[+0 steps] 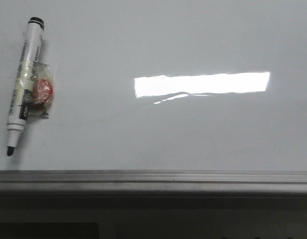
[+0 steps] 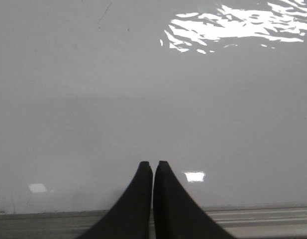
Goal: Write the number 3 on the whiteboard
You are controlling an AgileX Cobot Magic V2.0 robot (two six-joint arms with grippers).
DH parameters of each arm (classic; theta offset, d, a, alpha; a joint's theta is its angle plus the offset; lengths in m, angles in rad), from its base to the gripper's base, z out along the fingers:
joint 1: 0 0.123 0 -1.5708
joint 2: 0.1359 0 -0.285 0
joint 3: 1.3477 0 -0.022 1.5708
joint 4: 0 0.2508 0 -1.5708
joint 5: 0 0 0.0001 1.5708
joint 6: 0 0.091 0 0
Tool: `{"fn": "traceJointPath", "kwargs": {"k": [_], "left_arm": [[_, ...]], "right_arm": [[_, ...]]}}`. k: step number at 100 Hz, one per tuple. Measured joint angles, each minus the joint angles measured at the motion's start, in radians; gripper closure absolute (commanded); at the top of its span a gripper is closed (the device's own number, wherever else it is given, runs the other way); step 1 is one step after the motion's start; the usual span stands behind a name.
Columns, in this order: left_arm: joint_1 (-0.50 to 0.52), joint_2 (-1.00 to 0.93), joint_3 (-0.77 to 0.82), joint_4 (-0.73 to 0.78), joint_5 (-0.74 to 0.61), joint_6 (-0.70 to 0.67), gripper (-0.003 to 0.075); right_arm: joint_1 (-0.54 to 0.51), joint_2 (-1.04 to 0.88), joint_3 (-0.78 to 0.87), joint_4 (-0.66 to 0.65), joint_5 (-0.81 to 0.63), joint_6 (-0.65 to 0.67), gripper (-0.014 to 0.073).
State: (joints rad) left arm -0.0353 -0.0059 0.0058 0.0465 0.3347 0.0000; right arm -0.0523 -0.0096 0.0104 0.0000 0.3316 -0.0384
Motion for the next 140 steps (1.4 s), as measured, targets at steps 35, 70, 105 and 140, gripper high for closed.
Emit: {"fn": "traceJointPath", "kwargs": {"k": [35, 70, 105, 140], "left_arm": [[0.000, 0.000, 0.000, 0.000, 0.000, 0.000, 0.0741], [0.000, 0.000, 0.000, 0.072, -0.030, 0.000, 0.0741], [0.000, 0.000, 0.000, 0.085, -0.057, 0.000, 0.0741], [0.000, 0.000, 0.000, 0.085, -0.145, 0.000, 0.0741]], "right_arm": [[0.000, 0.000, 0.000, 0.000, 0.000, 0.000, 0.0648], [0.000, 0.000, 0.000, 0.000, 0.000, 0.003, 0.0648], [0.000, 0.000, 0.000, -0.049, -0.201, 0.003, 0.0648], [0.000, 0.000, 0.000, -0.053, -0.526, 0.003, 0.0648]]}}
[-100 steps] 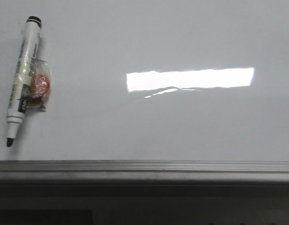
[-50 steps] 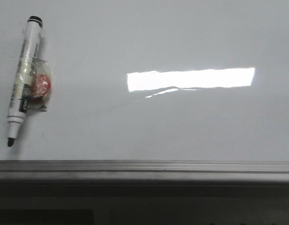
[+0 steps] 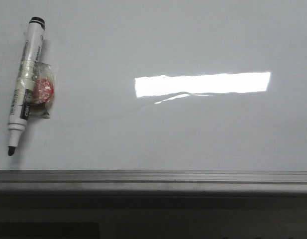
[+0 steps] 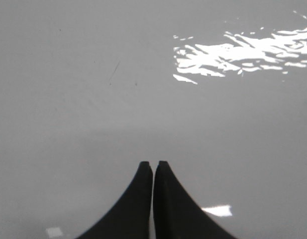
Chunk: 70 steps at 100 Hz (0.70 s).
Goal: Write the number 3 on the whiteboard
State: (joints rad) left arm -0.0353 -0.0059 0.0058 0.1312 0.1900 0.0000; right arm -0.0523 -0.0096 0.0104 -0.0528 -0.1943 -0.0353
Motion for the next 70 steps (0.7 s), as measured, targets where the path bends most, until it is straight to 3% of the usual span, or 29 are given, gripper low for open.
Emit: {"fn": "traceJointPath", "kwargs": {"k": [9, 29, 56, 70], "left_arm": [[0.000, 0.000, 0.000, -0.002, -0.044, 0.000, 0.0741], [0.000, 0.002, -0.017, -0.080, -0.017, 0.000, 0.0741], [0.000, 0.147, -0.275, -0.032, 0.129, -0.007, 0.0741], [0.000, 0.225, -0.345, -0.021, 0.188, -0.007, 0.0736]], "right_arm": [[-0.001, 0.000, 0.000, 0.000, 0.010, 0.000, 0.0648], [-0.001, 0.000, 0.000, 0.084, 0.213, 0.045, 0.0648], [-0.001, 0.130, -0.205, 0.109, 0.559, 0.059, 0.0648], [-0.001, 0.210, -0.274, 0.115, 0.651, 0.061, 0.0648]]}}
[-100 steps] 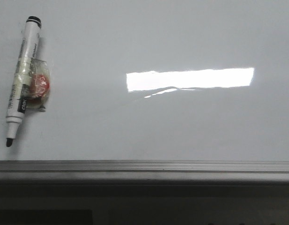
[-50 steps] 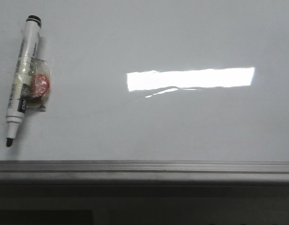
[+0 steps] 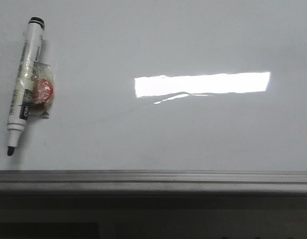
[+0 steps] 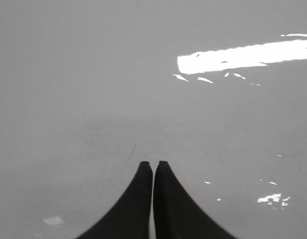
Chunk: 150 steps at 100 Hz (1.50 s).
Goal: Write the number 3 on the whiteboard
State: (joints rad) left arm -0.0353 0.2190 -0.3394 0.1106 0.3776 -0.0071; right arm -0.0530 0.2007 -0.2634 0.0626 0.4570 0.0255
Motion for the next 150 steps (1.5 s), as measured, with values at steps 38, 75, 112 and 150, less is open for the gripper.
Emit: {"fn": "traceJointPath", "kwargs": {"k": [38, 75, 112, 150], "left_arm": [[0.000, 0.086, 0.000, -0.013, -0.127, 0.000, 0.0436], [-0.007, 0.130, 0.005, -0.050, -0.398, 0.000, 0.0393], [-0.433, 0.300, 0.005, -0.094, -0.356, -0.004, 0.0247], [-0.762, 0.576, 0.005, -0.281, -0.332, -0.004, 0.0247]], "right_arm": [[0.000, 0.010, -0.004, 0.000, 0.038, 0.000, 0.0648], [0.000, 0.010, -0.004, 0.000, 0.053, 0.000, 0.0648], [0.000, 0.010, -0.004, 0.000, 0.053, 0.000, 0.0648], [0.000, 0.010, -0.004, 0.000, 0.053, 0.000, 0.0648]]}}
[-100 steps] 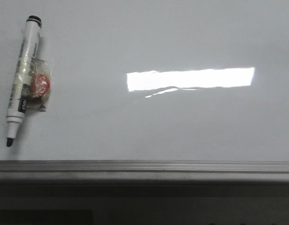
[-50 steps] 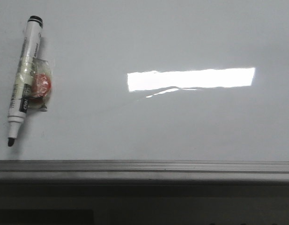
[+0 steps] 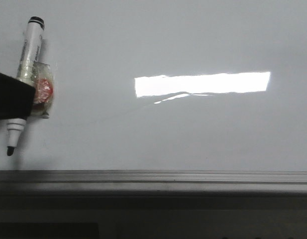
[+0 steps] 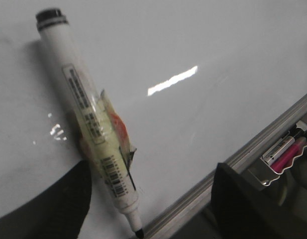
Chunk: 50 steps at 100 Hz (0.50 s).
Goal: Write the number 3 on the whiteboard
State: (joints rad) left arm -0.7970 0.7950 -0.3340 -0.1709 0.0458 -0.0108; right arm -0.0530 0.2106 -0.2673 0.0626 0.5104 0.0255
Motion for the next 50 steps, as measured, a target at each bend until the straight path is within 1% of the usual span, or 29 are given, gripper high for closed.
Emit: {"fn": "traceJointPath", "kwargs": {"k": [13, 23, 32, 37, 41, 44, 46, 50], "left_arm": [[-0.003, 0.030, 0.000, -0.057, -0.022, -0.002, 0.0247], [-0.001, 0.056, 0.000, -0.066, -0.046, -0.002, 0.0247], [0.021, 0.087, 0.000, -0.069, -0.057, -0.003, 0.0255], [0.034, 0.108, 0.000, -0.072, -0.064, -0.003, 0.0280], [0.045, 0.122, 0.000, -0.072, -0.072, -0.003, 0.0320], [0.050, 0.131, -0.003, -0.074, -0.081, -0.003, 0.0357], [0.056, 0.138, -0.004, -0.076, -0.087, -0.003, 0.0401], [0.065, 0.154, -0.009, -0.085, -0.095, -0.003, 0.0463]], "right_arm": [[0.000, 0.000, 0.000, 0.000, 0.000, 0.003, 0.0648], [0.000, 0.000, 0.000, 0.000, 0.000, 0.003, 0.0648], [0.000, 0.000, 0.000, 0.000, 0.000, 0.003, 0.0648], [0.000, 0.000, 0.000, 0.000, 0.000, 0.003, 0.0648], [0.000, 0.000, 0.000, 0.000, 0.000, 0.003, 0.0648], [0.000, 0.000, 0.000, 0.000, 0.000, 0.003, 0.0648], [0.000, 0.000, 0.000, 0.000, 0.000, 0.003, 0.0648], [0.000, 0.000, 0.000, 0.000, 0.000, 0.003, 0.0648]]}}
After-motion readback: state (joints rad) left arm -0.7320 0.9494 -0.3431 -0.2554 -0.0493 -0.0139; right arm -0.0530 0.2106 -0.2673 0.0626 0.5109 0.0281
